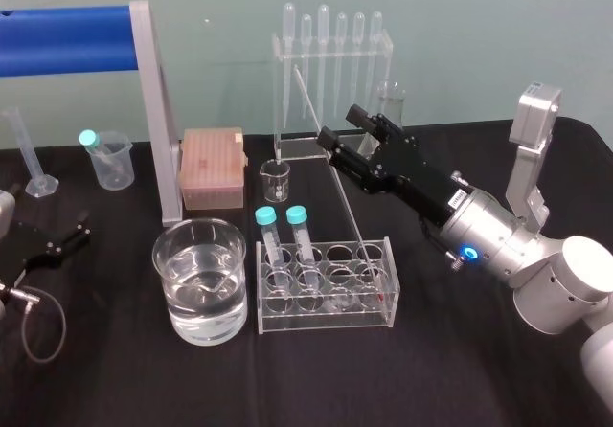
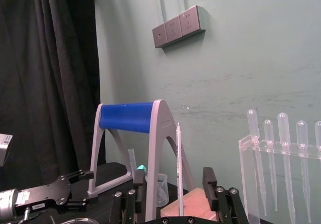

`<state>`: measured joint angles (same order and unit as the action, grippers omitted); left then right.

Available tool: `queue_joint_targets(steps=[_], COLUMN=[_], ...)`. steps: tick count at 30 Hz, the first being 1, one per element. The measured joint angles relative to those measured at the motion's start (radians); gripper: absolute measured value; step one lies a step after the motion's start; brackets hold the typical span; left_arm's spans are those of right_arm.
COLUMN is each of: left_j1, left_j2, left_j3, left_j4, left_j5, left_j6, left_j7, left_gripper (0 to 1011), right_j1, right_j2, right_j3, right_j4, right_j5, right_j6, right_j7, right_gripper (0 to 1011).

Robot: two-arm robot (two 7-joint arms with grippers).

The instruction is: Hold the thermometer with one hand and immerse one end into the beaker, then reinsert it into the test tube rack.

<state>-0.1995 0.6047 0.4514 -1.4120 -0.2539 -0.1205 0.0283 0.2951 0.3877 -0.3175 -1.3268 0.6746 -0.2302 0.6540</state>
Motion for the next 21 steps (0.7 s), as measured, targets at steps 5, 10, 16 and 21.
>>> queue_joint_targets(steps=[5,10,16,21], left_j1=[0.000,0.000,0.000,0.000], left_j2=[0.000,0.000,0.000,0.000], left_j3=[0.000,0.000,0.000,0.000], left_j4=[0.000,0.000,0.000,0.000], left_j5=[0.000,0.000,0.000,0.000], left_j6=[0.000,0.000,0.000,0.000], left_j7=[0.000,0.000,0.000,0.000], left_gripper=[1008,1008,1008,1008], right_j1=[0.000,0.000,0.000,-0.011], right_j2=[0.000,0.000,0.000,0.004], right_j3=[0.000,0.000,0.000,0.005], right_j4=[0.000,0.000,0.000,-0.027], right_j5=[0.000,0.000,0.000,-0.018], right_j6=[0.000,-0.001,-0.001,0.004], right_j7=[0.000,0.000,0.000,-0.042], right_gripper=[864,1000,1002,1002])
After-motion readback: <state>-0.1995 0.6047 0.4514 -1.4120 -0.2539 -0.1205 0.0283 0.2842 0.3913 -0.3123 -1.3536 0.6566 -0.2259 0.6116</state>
